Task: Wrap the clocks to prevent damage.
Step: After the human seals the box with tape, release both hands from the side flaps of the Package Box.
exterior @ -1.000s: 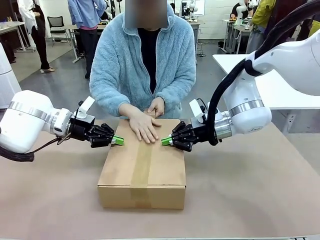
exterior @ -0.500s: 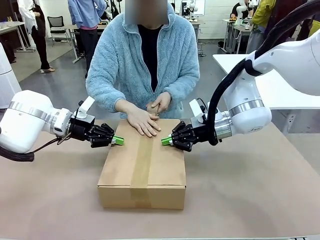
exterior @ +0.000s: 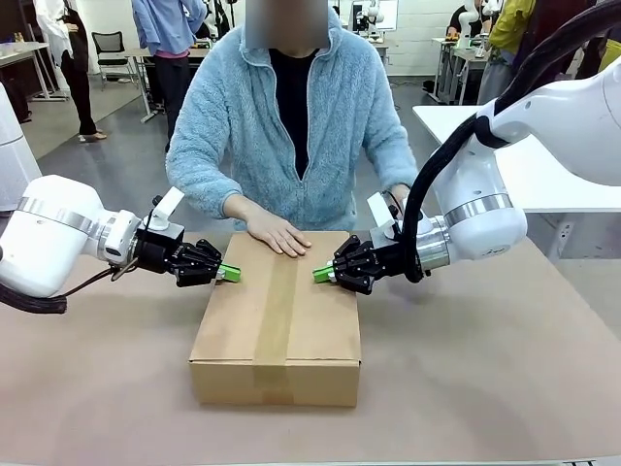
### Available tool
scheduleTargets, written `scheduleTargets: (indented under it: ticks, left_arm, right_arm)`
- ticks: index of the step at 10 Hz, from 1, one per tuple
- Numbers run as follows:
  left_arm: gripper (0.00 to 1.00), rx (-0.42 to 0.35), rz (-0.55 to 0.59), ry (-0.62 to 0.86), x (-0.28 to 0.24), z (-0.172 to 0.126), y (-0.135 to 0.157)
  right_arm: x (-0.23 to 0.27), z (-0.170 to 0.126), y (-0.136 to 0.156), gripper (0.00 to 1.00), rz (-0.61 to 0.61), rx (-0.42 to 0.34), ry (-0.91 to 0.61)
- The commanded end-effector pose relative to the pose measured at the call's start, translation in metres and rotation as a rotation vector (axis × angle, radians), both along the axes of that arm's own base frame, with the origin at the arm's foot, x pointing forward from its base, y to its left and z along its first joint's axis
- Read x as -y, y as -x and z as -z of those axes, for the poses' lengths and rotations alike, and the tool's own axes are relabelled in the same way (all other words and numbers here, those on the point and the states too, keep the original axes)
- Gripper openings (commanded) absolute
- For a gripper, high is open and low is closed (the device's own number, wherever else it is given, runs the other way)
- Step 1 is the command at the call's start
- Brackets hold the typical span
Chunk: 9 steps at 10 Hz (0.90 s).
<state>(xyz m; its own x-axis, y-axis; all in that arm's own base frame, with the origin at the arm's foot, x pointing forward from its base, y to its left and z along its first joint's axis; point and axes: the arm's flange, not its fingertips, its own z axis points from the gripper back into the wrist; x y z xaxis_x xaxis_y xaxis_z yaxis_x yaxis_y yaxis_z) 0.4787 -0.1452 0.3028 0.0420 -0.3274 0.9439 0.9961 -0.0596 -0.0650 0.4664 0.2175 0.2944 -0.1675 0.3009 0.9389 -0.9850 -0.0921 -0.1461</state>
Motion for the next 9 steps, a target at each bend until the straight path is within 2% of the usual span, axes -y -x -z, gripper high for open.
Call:
scheduleTargets:
  ticks: [1, 9]
  left_arm:
    - [0.00, 0.002, -0.002, -0.007, 0.0010, 0.0025, 0.0002]
    - [0.00, 0.002, -0.002, -0.007, 0.0010, 0.0025, 0.0002]
  right_arm:
    - [0.0001, 0.0048, 0.0006, 0.01, 0.006, -0.006, 0.010]
    - [0.0001, 0.0048, 0.0006, 0.01, 0.006, -0.006, 0.010]
